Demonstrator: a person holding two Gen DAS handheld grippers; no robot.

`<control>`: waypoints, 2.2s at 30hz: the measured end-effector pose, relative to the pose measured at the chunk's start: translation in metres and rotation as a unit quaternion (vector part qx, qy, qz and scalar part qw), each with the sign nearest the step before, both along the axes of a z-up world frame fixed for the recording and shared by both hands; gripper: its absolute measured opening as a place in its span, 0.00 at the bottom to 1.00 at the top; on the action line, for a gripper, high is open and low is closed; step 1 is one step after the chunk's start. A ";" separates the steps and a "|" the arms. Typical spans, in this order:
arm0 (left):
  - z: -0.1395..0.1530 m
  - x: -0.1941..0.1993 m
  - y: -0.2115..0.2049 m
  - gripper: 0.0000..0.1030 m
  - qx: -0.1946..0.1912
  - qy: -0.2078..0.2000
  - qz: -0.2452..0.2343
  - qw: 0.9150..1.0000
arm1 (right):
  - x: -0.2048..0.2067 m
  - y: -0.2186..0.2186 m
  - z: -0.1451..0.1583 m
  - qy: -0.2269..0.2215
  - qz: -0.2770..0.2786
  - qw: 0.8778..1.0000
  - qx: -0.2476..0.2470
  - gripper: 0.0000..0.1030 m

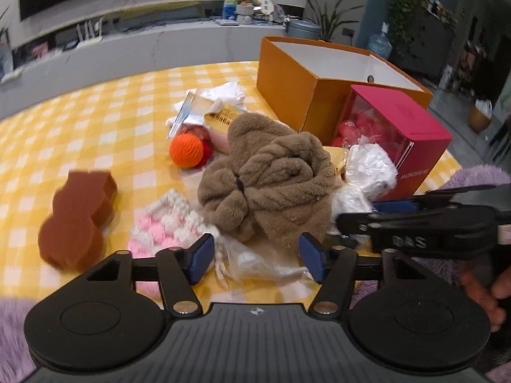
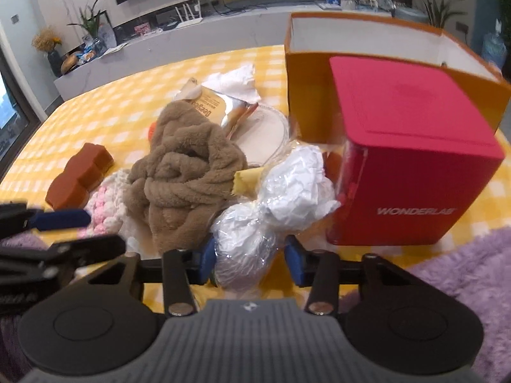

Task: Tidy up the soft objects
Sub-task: 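Grasp the brown towel with the left gripper while the right gripper grasps the foil bundle, then carry the towel and foil bundle into the orange box and release both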

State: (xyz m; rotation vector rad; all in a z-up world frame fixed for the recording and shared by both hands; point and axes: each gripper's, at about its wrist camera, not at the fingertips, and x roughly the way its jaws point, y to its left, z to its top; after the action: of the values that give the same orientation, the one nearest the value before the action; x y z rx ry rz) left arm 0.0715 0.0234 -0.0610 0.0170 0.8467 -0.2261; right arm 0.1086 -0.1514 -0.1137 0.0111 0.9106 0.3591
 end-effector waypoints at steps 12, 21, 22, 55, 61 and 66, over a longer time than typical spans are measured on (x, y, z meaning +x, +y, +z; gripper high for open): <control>-0.018 0.016 -0.044 0.71 0.114 -0.019 -0.128 0.985 | -0.002 -0.012 -0.007 0.016 0.006 1.000 0.006 0.45; -0.038 0.008 -0.074 0.83 0.215 -0.025 -0.172 0.961 | 0.002 -0.020 -0.013 0.030 0.003 0.999 0.038 0.45; -0.042 0.008 -0.079 0.83 0.238 -0.029 -0.169 0.956 | 0.001 -0.020 -0.013 0.029 0.004 0.999 0.035 0.45; 0.035 -0.022 -0.052 0.08 0.104 -0.110 -0.002 0.988 | -0.047 -0.031 0.038 -0.067 0.038 0.996 0.034 0.39; 0.053 -0.024 -0.031 0.08 0.015 -0.098 0.025 0.995 | -0.059 -0.041 0.052 -0.090 0.031 0.994 0.046 0.39; 0.068 -0.023 -0.020 0.08 -0.023 -0.103 0.036 0.994 | -0.066 -0.045 0.064 -0.113 0.038 0.992 0.052 0.39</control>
State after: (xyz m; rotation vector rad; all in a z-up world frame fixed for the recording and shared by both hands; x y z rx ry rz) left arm 0.0484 0.0034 0.0067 -0.0319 0.6344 -0.1731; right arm 0.0426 -0.1961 -0.0494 0.0303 0.6687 0.4681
